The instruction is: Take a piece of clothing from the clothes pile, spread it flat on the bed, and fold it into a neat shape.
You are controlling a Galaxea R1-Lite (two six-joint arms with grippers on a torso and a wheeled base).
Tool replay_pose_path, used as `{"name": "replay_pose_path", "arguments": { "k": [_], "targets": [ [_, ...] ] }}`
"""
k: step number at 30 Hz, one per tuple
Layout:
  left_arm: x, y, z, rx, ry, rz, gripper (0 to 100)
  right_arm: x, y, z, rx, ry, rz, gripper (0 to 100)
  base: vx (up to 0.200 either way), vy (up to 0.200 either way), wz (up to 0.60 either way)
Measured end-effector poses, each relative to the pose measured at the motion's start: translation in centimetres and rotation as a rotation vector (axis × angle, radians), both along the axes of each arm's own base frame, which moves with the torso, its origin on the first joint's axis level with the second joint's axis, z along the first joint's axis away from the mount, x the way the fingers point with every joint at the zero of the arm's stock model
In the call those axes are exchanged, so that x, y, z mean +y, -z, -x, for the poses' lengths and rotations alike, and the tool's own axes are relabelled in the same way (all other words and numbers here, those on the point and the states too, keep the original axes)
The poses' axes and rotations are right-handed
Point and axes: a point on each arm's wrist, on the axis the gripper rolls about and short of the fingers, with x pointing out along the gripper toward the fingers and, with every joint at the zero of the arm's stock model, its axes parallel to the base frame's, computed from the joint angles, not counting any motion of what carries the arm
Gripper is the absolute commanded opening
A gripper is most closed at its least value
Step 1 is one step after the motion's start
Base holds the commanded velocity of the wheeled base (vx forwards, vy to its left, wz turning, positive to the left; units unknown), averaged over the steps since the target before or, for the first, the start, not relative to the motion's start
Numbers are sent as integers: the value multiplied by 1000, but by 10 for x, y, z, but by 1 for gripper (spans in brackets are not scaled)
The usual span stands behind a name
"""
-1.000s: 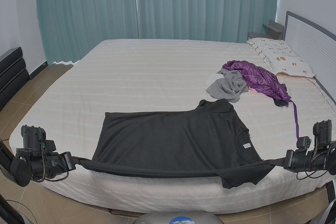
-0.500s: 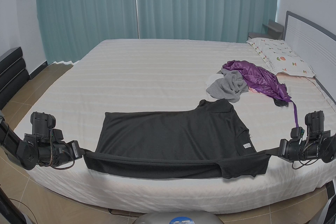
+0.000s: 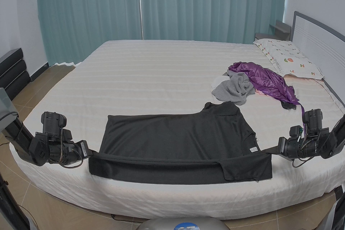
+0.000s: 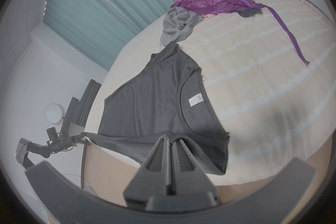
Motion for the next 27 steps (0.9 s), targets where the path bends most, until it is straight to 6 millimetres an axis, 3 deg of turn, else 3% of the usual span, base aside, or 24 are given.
{"name": "replay_pose_path", "arguments": {
  "k": [27],
  "targets": [
    [-10, 30, -38, 54, -32, 41, 0, 1, 31, -34, 60, 9, -16, 0, 0, 0, 0]
  ]
}}
